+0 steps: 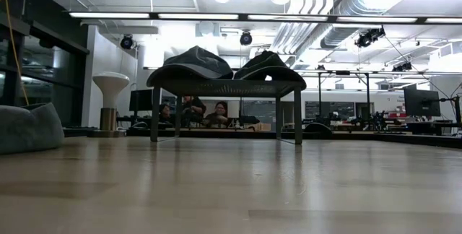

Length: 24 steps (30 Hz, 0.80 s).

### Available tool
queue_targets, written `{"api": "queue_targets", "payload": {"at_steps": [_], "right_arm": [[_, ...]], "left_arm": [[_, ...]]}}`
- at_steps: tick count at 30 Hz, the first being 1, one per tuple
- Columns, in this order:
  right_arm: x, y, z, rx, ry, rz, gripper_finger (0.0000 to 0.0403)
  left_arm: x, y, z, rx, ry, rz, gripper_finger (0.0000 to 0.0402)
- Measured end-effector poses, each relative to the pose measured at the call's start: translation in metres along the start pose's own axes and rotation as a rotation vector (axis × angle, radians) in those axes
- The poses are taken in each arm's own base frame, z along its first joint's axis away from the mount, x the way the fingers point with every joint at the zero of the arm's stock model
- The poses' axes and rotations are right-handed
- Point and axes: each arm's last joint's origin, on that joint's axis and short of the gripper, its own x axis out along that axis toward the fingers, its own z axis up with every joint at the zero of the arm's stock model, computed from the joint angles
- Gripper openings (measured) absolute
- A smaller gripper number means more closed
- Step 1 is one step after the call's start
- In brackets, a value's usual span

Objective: Pick & Place hat
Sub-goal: Stack the black cap on top of the other black cap on the shelf

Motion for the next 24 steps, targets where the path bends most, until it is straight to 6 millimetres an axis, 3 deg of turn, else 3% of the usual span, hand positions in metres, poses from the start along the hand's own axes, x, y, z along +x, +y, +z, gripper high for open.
{"api": "queue_targets", "payload": {"at_steps": [6, 19, 24], "right_arm": [[-0.005, -0.002, -0.003, 0.019, 0.021, -0.024, 0.0004], [-0.008, -0.004, -0.007, 0.049, 0.043, -0.033, 0.0004], [-0.009, -0.005, -0.011, 0.1, 0.058, -0.064, 0.0024]], "left_arm": [[0.0, -0.001, 0.0, -0.001, 0.011, -0.024, 0.021], [0.0, -0.002, -0.001, 0.016, 0.054, -0.052, 0.0046], [0.0, -0.003, -0.001, 0.052, 0.059, -0.057, 0.0009]]}}
